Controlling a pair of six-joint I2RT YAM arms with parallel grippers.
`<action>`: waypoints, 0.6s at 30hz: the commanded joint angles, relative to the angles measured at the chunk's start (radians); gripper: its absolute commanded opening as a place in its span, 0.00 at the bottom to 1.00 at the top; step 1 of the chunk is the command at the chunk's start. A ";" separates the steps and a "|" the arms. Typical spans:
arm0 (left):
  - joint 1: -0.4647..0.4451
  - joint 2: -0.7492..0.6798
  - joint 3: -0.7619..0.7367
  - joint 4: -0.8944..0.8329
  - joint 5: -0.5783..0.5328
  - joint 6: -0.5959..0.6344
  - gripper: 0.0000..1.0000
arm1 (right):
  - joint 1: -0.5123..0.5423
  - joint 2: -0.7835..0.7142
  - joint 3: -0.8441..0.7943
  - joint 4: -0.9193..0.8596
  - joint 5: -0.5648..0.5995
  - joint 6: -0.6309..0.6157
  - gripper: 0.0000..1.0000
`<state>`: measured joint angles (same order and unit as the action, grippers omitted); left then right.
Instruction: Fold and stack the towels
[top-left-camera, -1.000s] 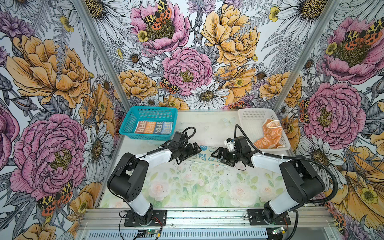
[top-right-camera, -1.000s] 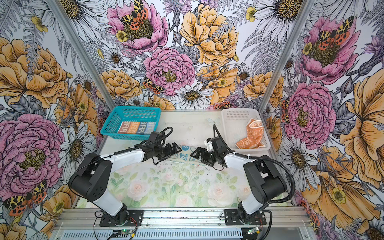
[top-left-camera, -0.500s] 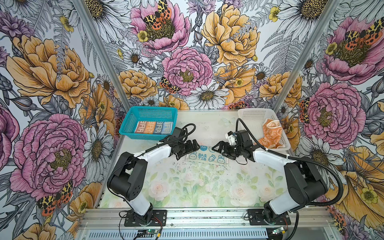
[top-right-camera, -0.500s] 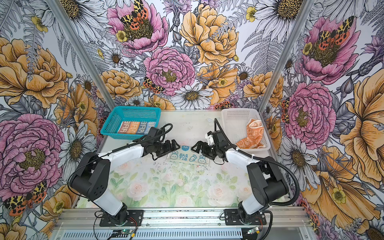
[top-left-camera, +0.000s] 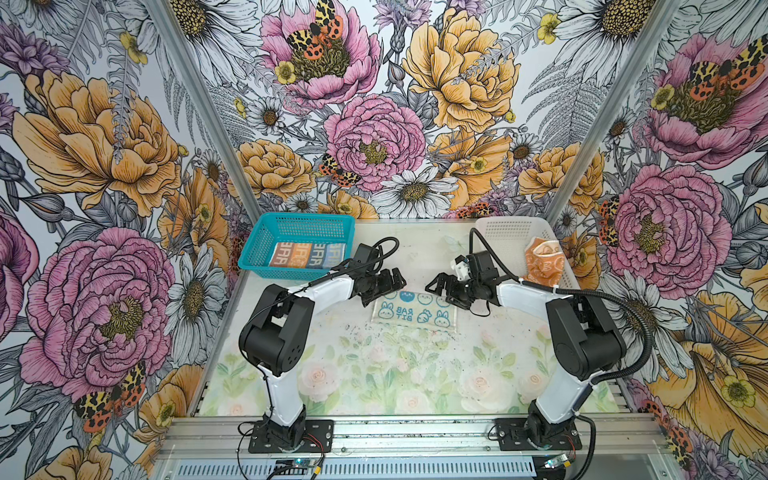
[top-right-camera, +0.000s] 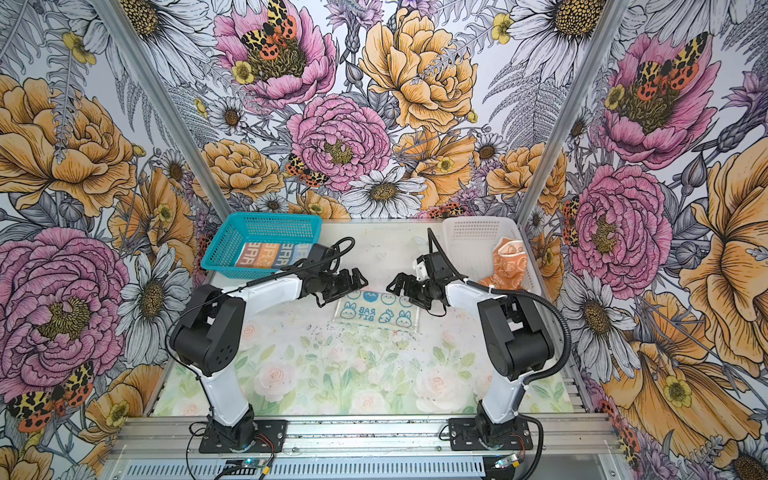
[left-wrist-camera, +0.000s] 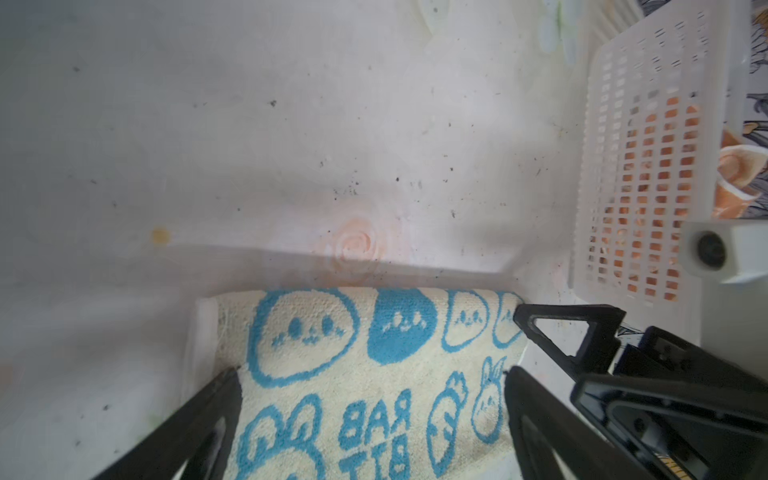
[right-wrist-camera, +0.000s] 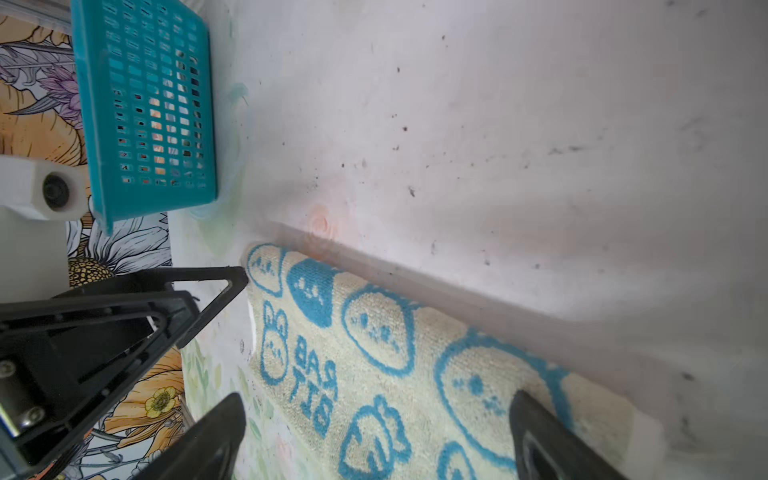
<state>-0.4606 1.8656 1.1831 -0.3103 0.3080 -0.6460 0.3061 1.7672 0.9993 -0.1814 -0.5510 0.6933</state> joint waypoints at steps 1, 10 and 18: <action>-0.005 0.023 -0.020 0.020 0.009 0.026 0.99 | -0.005 0.009 -0.012 0.000 0.023 -0.053 0.99; 0.005 -0.054 -0.003 -0.047 -0.007 0.077 0.99 | -0.022 -0.084 -0.010 -0.031 0.012 -0.081 0.99; -0.008 -0.102 0.028 -0.234 -0.080 0.196 0.99 | -0.021 -0.199 -0.081 -0.125 0.086 -0.112 0.99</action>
<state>-0.4606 1.7718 1.2030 -0.4530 0.2790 -0.5201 0.2882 1.5925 0.9596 -0.2504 -0.5163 0.6109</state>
